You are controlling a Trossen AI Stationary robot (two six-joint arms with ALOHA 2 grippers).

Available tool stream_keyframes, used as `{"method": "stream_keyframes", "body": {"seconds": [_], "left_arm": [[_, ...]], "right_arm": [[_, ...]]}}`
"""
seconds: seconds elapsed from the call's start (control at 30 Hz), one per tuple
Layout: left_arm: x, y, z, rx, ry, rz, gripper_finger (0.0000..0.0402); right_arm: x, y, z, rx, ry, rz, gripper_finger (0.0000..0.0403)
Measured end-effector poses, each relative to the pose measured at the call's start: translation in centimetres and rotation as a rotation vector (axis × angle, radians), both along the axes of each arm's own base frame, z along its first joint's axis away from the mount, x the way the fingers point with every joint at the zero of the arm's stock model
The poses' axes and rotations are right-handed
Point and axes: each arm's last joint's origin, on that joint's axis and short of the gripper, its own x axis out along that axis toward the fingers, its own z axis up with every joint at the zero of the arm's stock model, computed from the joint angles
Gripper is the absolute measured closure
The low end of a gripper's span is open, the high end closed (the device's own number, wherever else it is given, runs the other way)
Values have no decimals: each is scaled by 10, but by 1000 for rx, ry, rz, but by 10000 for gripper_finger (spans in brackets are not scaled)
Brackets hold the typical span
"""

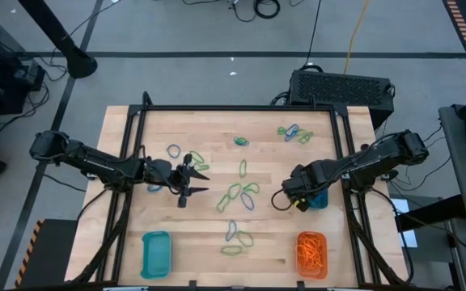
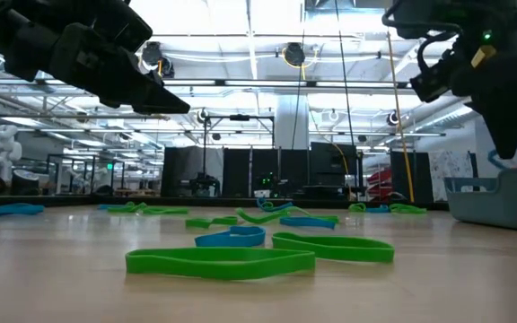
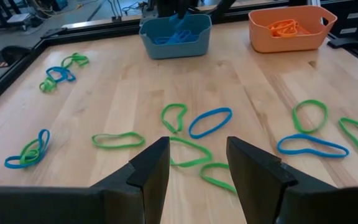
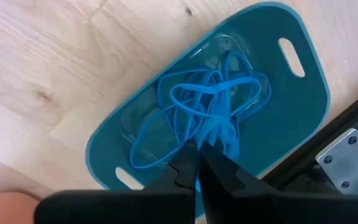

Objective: Sort rubber bands into baskets
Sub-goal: Put the blue rubber band into the dark blue bin

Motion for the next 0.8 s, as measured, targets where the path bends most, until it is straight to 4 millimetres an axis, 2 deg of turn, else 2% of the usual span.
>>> {"method": "stream_keyframes", "body": {"seconds": [0.13,0.6,0.8], "left_arm": [[0,0,0,0,0,0,233],[0,0,0,-1,1,0,233],[0,0,0,-2,2,1,233]], "right_arm": [[0,-2,0,1,2,0,382],[-3,-19,1,46,77,-56,274],[9,-26,20,85,9,-27,258]]}}
